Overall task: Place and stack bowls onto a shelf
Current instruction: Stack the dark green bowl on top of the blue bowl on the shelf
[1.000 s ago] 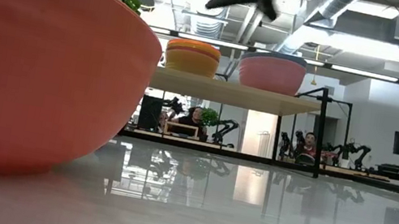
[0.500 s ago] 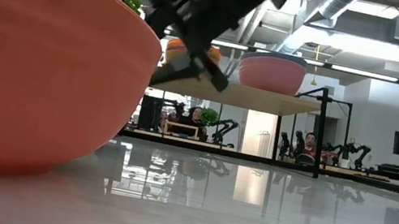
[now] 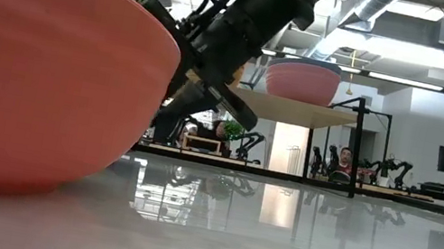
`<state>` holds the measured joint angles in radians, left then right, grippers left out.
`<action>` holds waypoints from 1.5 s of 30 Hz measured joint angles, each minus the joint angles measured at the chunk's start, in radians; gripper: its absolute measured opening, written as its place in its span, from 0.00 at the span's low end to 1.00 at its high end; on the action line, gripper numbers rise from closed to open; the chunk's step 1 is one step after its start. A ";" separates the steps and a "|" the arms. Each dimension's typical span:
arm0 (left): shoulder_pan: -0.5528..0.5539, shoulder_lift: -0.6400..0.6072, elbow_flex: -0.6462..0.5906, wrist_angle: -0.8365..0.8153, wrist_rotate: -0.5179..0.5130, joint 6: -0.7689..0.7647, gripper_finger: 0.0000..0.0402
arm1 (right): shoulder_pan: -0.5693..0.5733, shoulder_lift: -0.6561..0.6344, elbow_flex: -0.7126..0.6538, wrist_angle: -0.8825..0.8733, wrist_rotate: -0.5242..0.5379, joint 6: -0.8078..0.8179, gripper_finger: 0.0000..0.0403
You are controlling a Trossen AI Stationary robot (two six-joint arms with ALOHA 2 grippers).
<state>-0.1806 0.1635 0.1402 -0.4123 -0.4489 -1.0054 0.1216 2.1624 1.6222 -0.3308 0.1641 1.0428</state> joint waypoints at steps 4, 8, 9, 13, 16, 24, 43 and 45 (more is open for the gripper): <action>0.000 0.000 0.000 0.000 0.000 0.000 0.35 | -0.018 0.000 0.000 -0.007 -0.060 0.005 0.07; 0.000 0.000 0.000 0.001 0.000 0.000 0.35 | -0.035 -0.014 0.000 -0.002 -0.087 0.026 0.07; 0.000 0.000 0.000 0.001 0.000 0.000 0.35 | -0.039 -0.028 -0.002 -0.005 -0.087 0.023 0.07; 0.000 0.000 0.000 0.000 -0.001 0.016 0.35 | -0.053 -0.107 0.000 -0.015 -0.087 -0.001 0.07; 0.000 0.000 0.000 0.000 -0.001 0.027 0.35 | -0.059 -0.170 0.000 -0.033 -0.087 -0.016 0.07; 0.000 0.000 0.000 0.001 -0.002 0.057 0.35 | -0.042 -0.451 0.000 -0.136 -0.112 -0.092 0.07; 0.000 0.000 0.000 0.004 -0.008 0.053 0.35 | -0.571 -0.853 0.001 -0.705 0.072 -0.207 0.07; 0.000 0.000 0.000 0.004 -0.008 0.052 0.35 | -0.619 -0.829 0.001 -0.713 0.024 -0.237 0.07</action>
<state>-0.1806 0.1636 0.1398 -0.4080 -0.4568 -0.9535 -0.4978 1.3336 1.6234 -1.0438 0.1886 0.8062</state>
